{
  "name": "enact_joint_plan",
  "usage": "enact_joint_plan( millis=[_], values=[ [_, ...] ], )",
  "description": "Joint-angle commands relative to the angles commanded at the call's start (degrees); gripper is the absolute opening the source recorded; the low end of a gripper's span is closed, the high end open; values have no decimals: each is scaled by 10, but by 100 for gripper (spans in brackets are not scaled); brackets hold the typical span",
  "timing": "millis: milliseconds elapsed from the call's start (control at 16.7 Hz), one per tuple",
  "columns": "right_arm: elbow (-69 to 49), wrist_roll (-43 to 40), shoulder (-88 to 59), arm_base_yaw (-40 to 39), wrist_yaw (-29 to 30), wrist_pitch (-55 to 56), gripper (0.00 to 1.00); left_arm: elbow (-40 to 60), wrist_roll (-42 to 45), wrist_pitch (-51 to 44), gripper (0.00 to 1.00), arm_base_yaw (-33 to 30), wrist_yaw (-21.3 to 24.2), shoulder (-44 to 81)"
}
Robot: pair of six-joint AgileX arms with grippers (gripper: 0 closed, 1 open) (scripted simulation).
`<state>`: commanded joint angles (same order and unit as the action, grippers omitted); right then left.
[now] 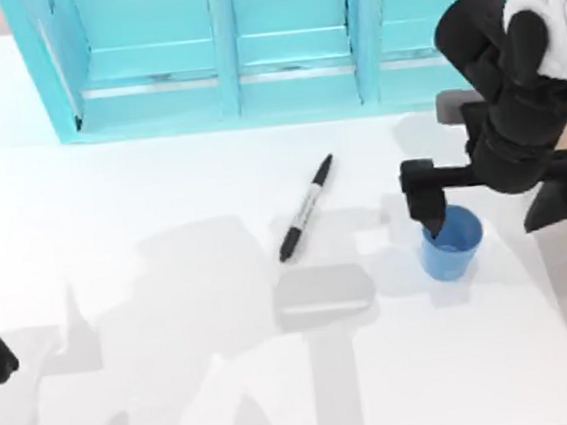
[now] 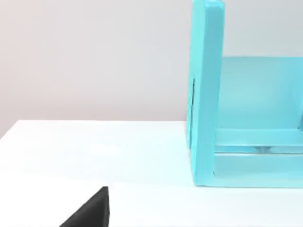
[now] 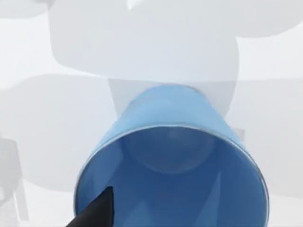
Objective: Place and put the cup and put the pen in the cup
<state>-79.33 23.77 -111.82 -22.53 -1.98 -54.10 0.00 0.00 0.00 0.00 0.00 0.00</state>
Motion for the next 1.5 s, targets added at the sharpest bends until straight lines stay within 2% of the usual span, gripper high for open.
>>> enact_joint_plan(
  millis=[180,540,720,1200,1320,1500],
  values=[
    [-58,1,-2,1,0,-58,100,0,0,0,100,0,0,0],
    [-256,-1,7,2,1,-270,100,0,0,0,100,0,0,0],
    [-308,-4,15,3,0,-324,100,0,0,0,100,0,0,0],
    [-324,18,-5,-7,-3,-316,100,0,0,0,100,0,0,0],
    [-341,62,-40,-21,-7,-290,100,0,0,0,100,0,0,0],
    [-371,171,-110,-50,-17,-234,100,0,0,0,100,0,0,0]
  ],
)
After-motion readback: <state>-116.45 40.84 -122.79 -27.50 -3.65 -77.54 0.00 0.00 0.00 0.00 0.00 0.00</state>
